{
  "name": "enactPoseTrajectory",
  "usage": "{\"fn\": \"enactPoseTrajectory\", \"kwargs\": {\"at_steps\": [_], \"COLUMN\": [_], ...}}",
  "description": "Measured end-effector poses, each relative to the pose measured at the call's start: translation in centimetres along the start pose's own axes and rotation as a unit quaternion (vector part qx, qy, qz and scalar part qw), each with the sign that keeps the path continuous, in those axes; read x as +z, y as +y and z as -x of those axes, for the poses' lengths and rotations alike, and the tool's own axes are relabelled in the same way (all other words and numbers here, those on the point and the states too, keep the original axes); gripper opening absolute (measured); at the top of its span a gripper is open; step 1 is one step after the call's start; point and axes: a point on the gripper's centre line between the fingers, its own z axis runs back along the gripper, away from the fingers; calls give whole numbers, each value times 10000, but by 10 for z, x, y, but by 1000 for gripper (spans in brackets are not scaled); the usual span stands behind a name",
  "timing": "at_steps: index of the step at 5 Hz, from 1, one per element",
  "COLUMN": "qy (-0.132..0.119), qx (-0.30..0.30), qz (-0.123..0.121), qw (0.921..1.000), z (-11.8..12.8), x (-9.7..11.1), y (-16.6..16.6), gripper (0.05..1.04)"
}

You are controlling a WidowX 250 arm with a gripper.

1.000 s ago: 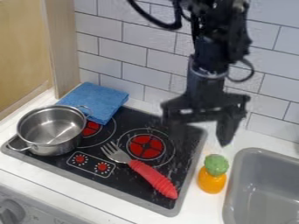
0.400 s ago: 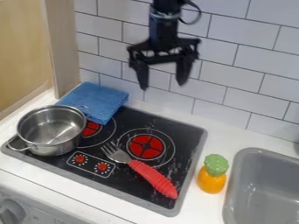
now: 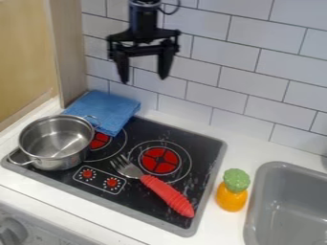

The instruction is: Move the blue towel to the right upper corner

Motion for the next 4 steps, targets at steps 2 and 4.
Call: {"fn": "enactPoseTrajectory", "kwargs": {"at_steps": [2, 4], "qy": [-379, -506], "qx": [399, 394], "qz": [86, -76], "qw": [9984, 9979], "z": [-20, -29], "x": [-12, -20], "y": [43, 54], "gripper": [999, 999]}}
